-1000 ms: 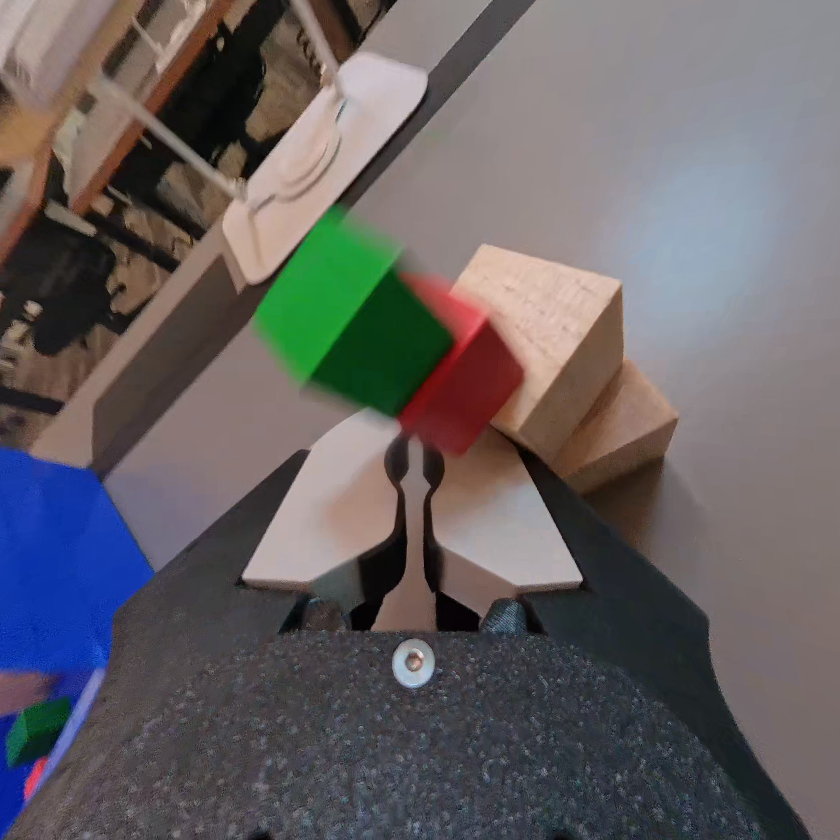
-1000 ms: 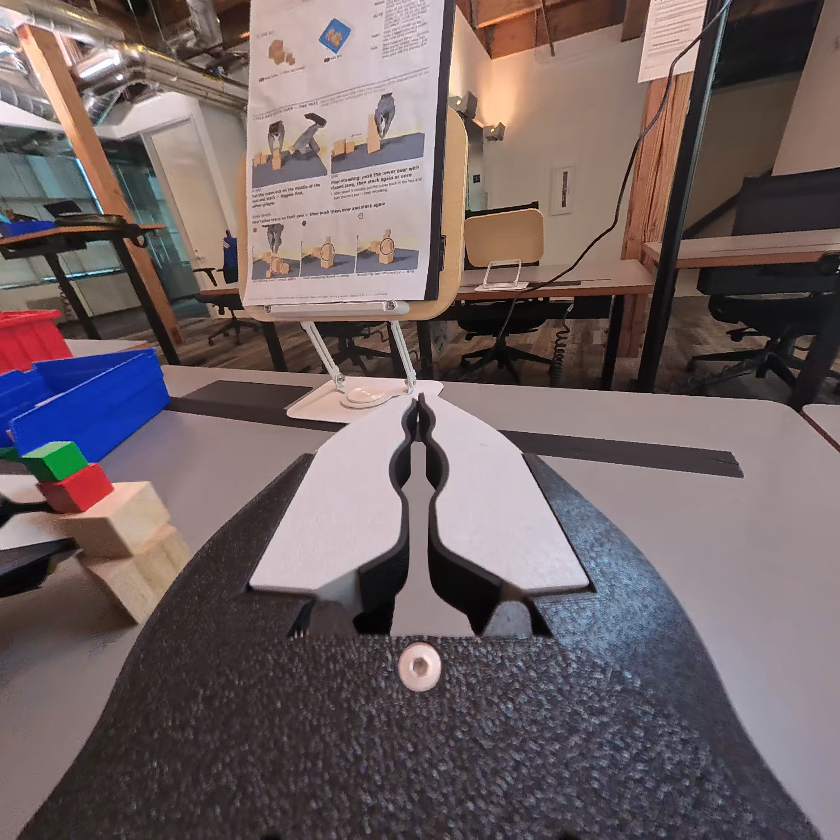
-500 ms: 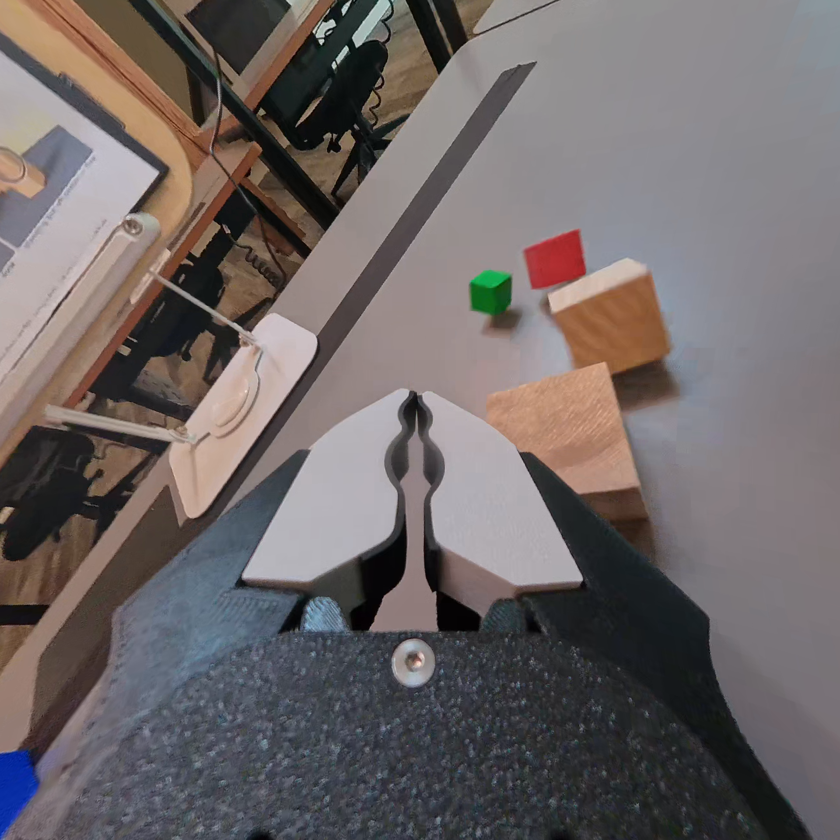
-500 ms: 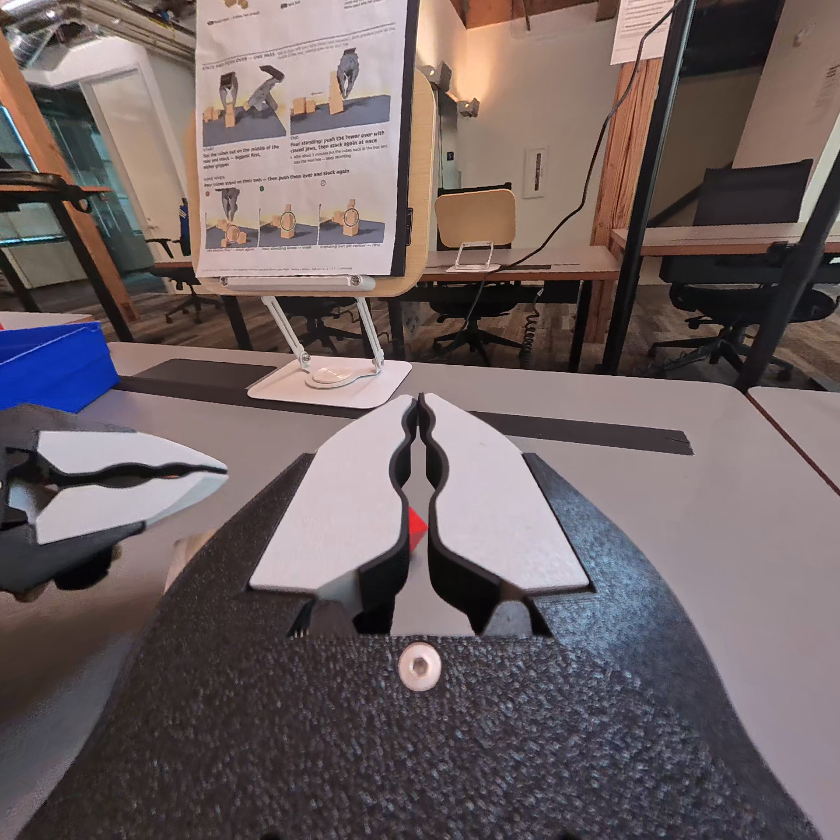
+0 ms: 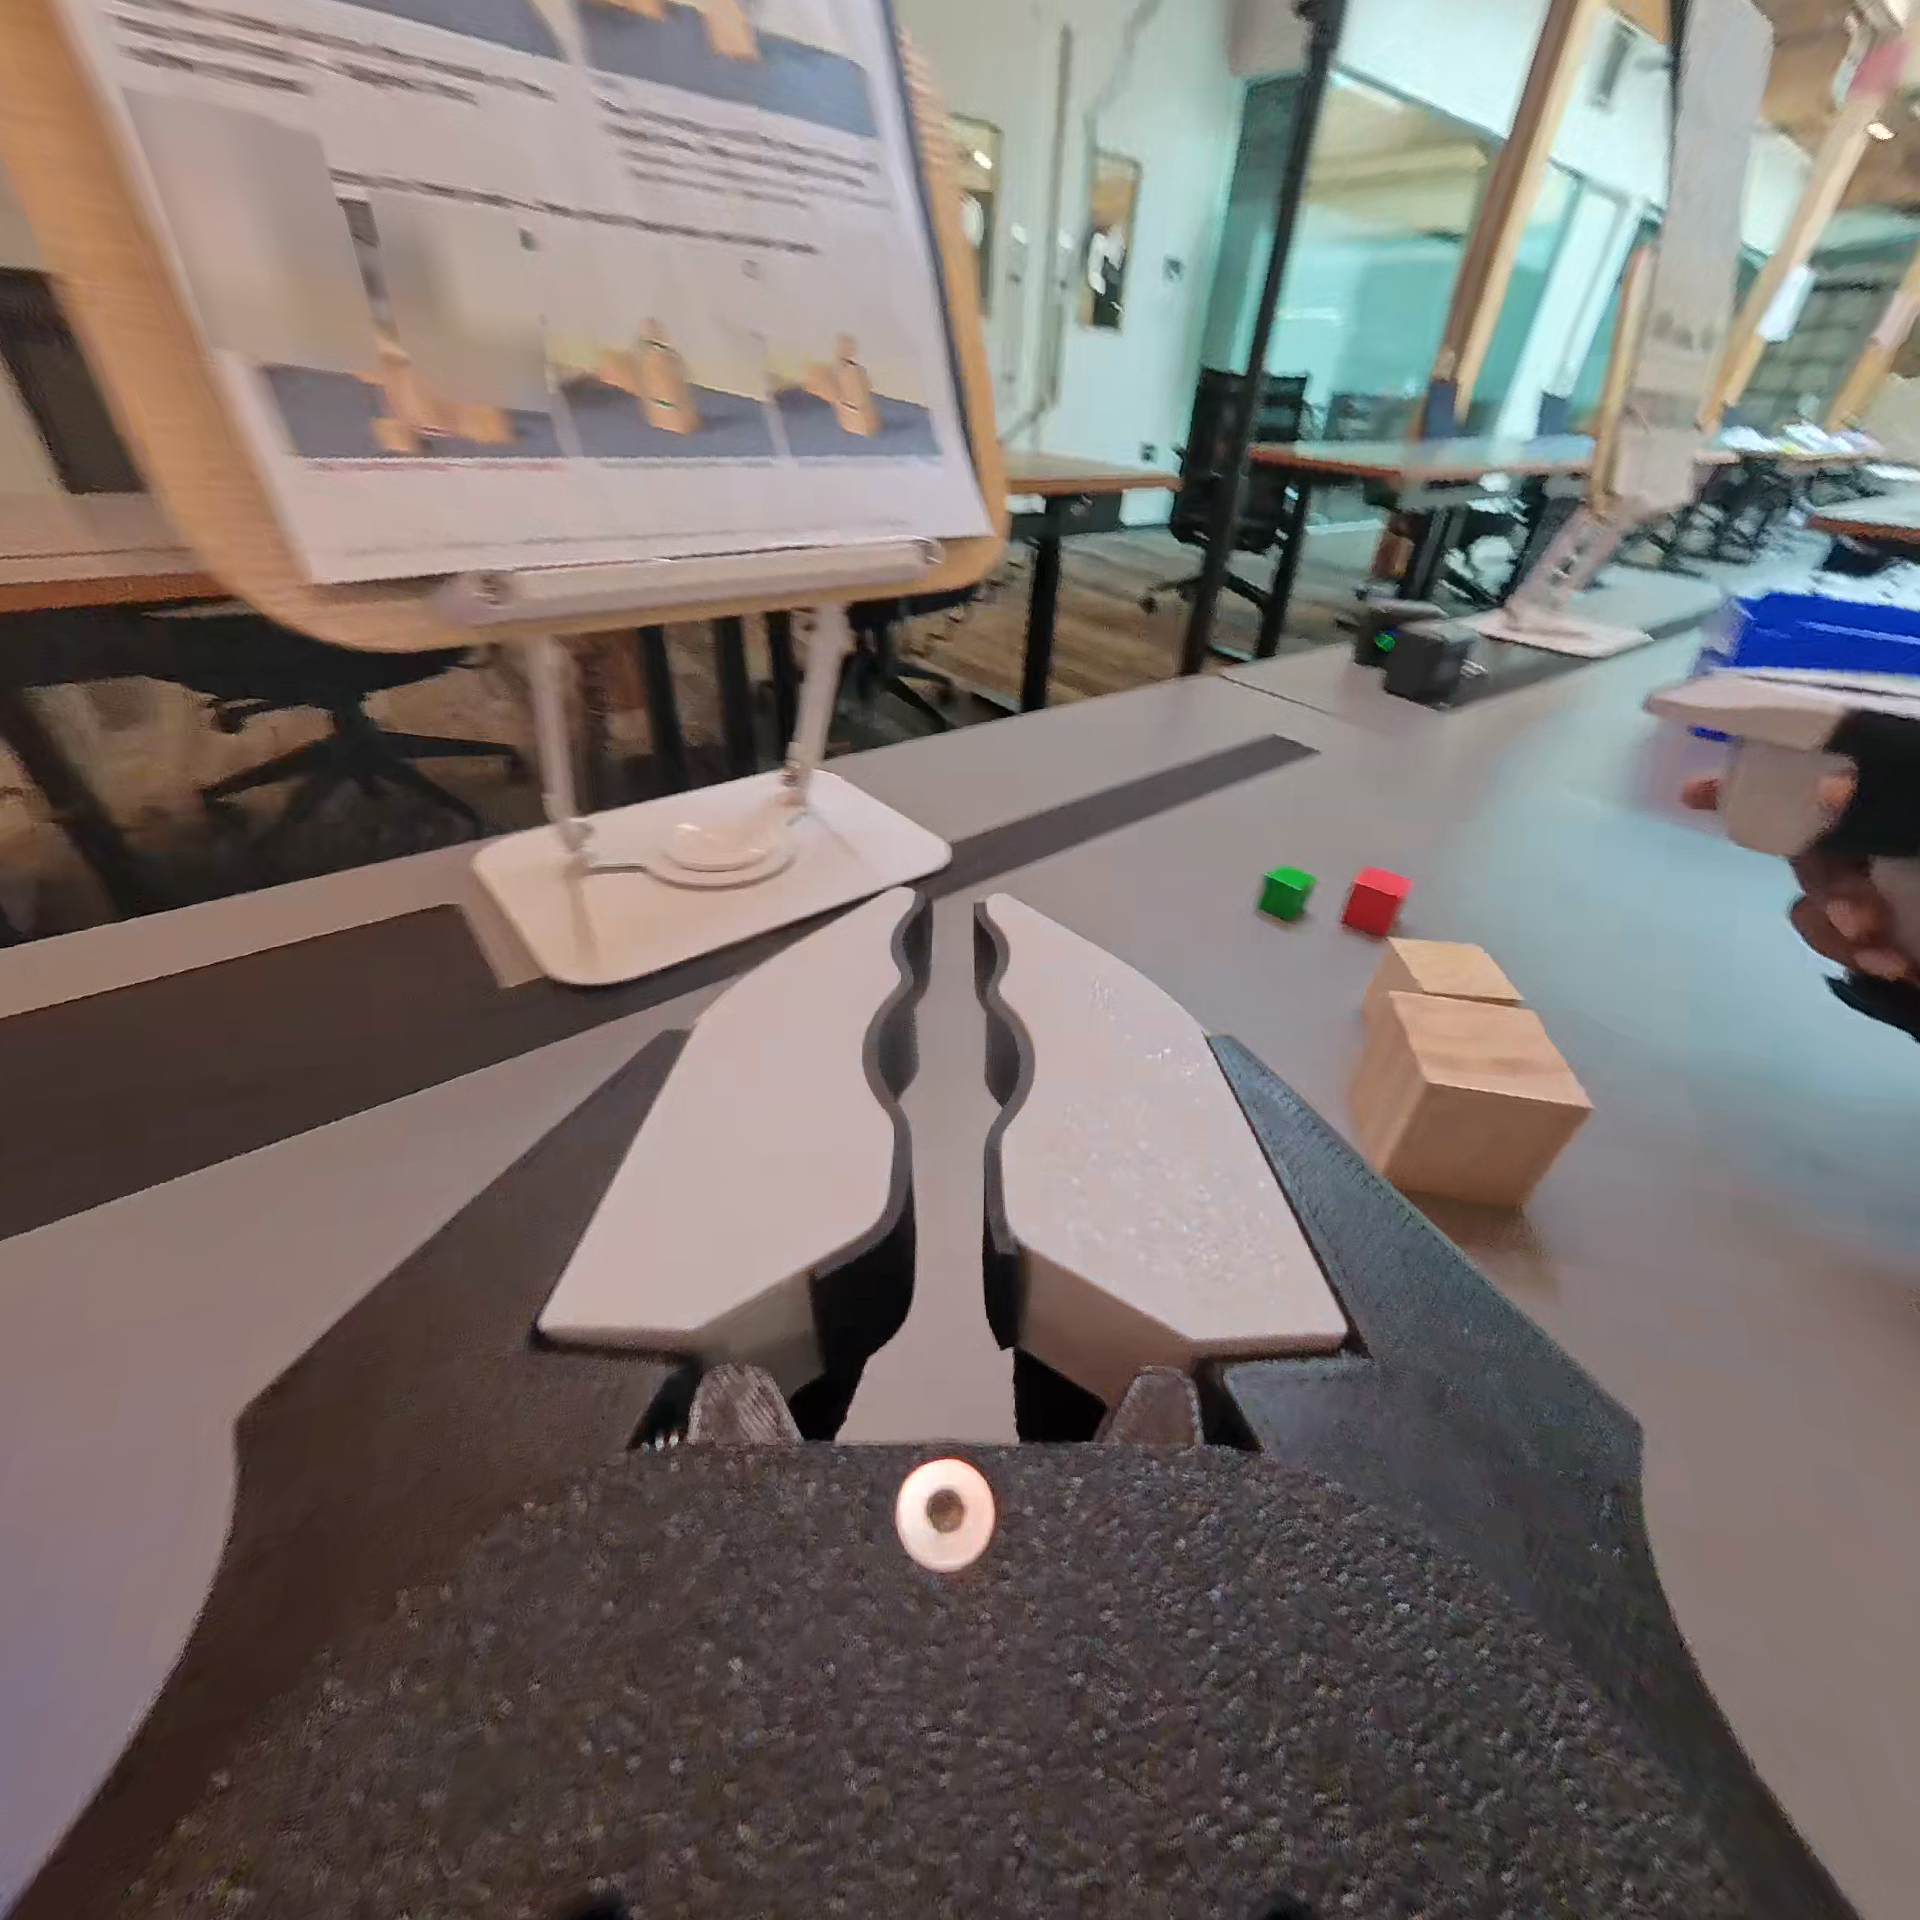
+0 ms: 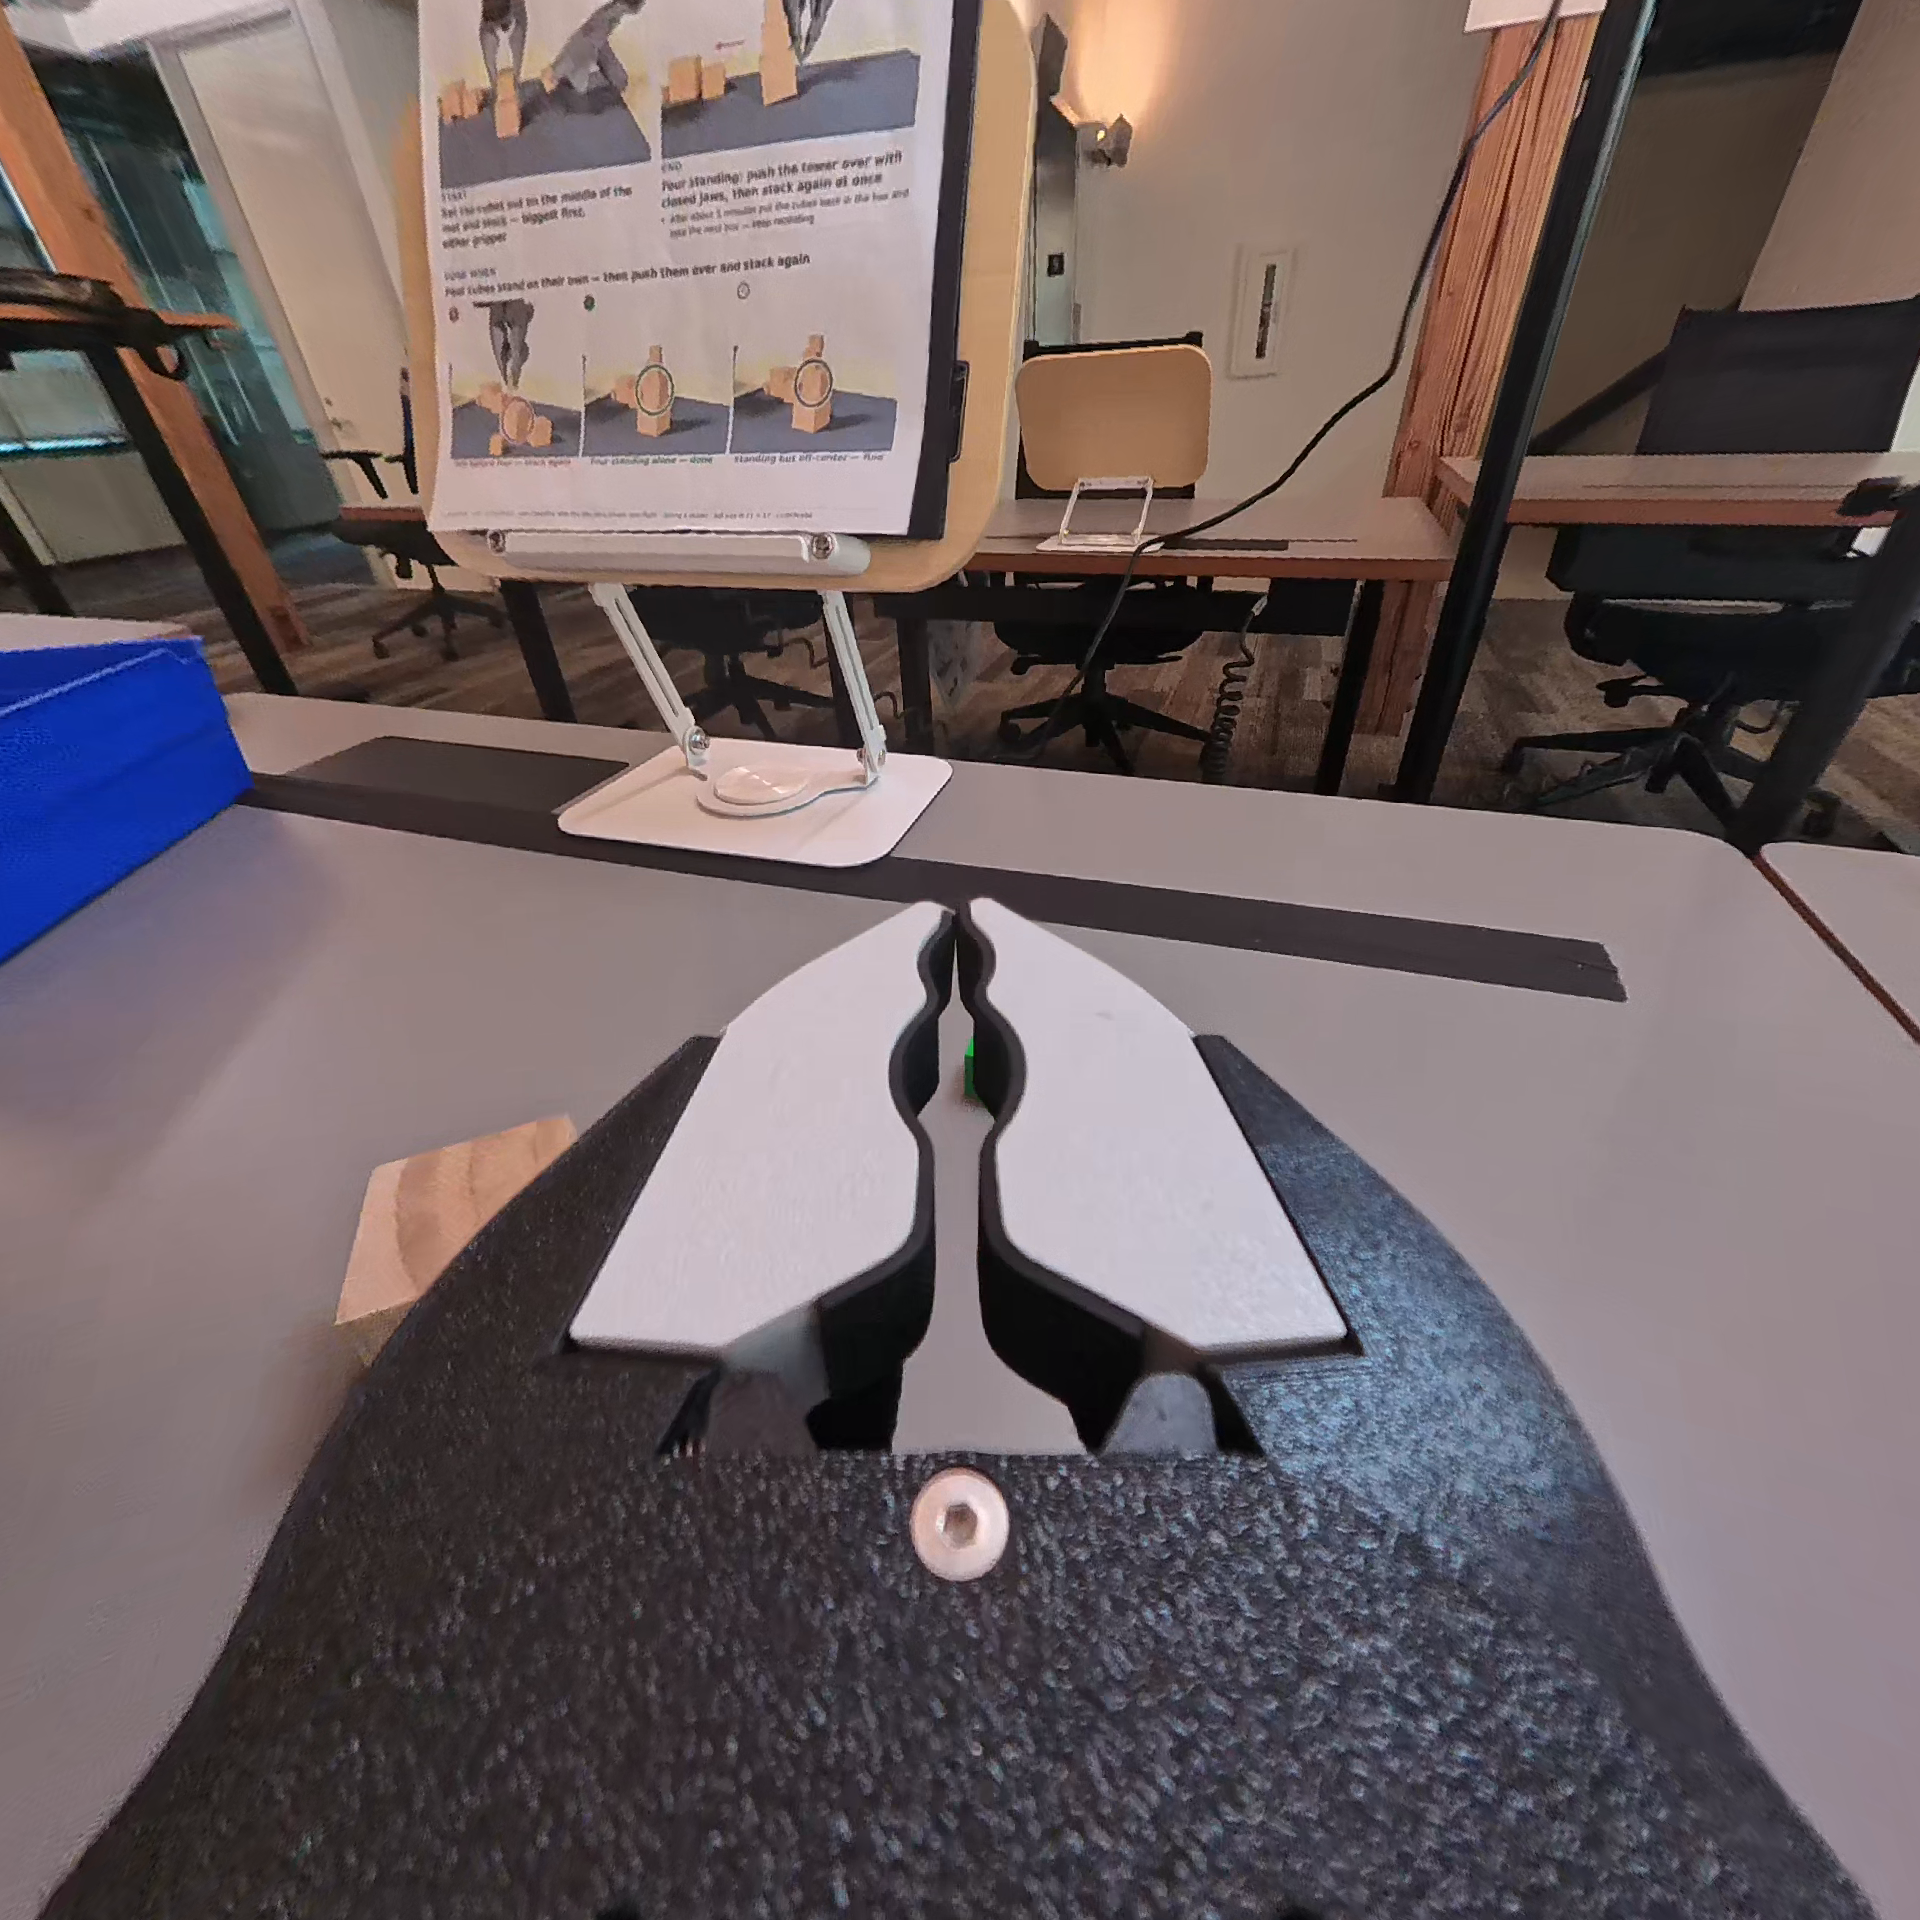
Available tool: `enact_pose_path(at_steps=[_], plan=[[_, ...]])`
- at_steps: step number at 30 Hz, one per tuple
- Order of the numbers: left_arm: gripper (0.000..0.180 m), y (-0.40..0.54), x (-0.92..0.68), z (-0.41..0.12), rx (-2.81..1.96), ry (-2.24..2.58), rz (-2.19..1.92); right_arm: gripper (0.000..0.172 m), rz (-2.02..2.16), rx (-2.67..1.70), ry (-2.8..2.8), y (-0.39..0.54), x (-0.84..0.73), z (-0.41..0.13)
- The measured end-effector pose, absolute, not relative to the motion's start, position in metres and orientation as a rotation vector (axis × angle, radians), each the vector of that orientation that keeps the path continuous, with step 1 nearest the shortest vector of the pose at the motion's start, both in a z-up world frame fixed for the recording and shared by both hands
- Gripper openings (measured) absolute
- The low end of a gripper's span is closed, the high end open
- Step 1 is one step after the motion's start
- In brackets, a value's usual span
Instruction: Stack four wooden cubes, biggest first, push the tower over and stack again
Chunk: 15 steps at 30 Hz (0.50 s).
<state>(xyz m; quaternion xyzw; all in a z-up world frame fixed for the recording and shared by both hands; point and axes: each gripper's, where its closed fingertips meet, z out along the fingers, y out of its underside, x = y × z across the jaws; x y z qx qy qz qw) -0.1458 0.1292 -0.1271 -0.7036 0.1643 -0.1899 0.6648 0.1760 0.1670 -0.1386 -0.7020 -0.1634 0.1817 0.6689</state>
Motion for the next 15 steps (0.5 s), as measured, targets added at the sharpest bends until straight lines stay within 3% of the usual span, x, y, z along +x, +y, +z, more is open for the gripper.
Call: enact_pose_path(at_steps=[4, 9, 15], plan=[[0.008, 0.131, -0.188, -0.132, -1.528, 0.258, -0.341, 0.005, 0.407, -1.629, -0.429, 0.168, 0.163, -0.154], [0.010, 0.140, -0.212, -0.155, -1.578, 0.252, -0.289, 0.030, 0.427, -1.696, -0.513, 0.166, 0.141, -0.172], [0.009, 0.139, -0.199, -0.159, -1.586, 0.304, -0.303, 0.034, 0.591, -1.655, -0.496, 0.160, 0.133, -0.164]])
